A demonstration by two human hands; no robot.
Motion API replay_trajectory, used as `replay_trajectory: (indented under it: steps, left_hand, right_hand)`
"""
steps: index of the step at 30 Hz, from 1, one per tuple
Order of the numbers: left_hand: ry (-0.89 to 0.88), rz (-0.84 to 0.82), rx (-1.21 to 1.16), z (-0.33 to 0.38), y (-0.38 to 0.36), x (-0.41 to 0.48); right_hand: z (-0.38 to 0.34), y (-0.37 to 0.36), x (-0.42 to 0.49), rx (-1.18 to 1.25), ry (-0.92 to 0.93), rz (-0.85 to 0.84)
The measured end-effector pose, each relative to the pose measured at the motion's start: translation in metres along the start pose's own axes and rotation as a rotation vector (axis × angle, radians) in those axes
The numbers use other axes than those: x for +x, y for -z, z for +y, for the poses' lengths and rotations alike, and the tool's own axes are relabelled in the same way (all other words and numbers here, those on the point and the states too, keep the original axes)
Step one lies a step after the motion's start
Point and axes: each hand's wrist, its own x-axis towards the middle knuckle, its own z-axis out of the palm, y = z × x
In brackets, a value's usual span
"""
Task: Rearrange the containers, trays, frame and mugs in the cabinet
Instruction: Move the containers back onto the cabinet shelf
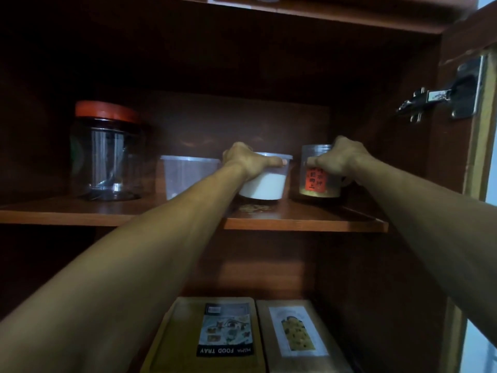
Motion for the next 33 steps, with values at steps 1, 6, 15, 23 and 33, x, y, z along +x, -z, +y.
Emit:
replay_trajectory:
  steps: [1, 6, 15, 23, 33]
  left_hand:
    - [0.008, 0.012, 0.024, -0.001, -0.002, 0.0]
    - [0.038, 0.034, 0.066, -0.011, -0.007, 0.007]
    - [0.056, 0.012, 0.054, -0.014, -0.013, 0.007]
    - [0.059, -0.026, 0.044, -0.014, -0.009, 0.004]
    - [0.063, -0.136, 0.043, -0.008, -0.003, -0.003]
  right_hand:
    - [0.001, -0.003, 0.001, 0.0, -0.004, -0.001]
    - [0.008, -0.016, 0.007, 0.003, -0.008, -0.013]
    - [0.013, -0.022, 0.005, 0.0, -0.024, -0.022]
    - [0.013, -0.024, 0.006, -0.024, -0.02, -0.023]
    - [0.013, -0.021, 0.003, -0.083, -0.018, -0.05]
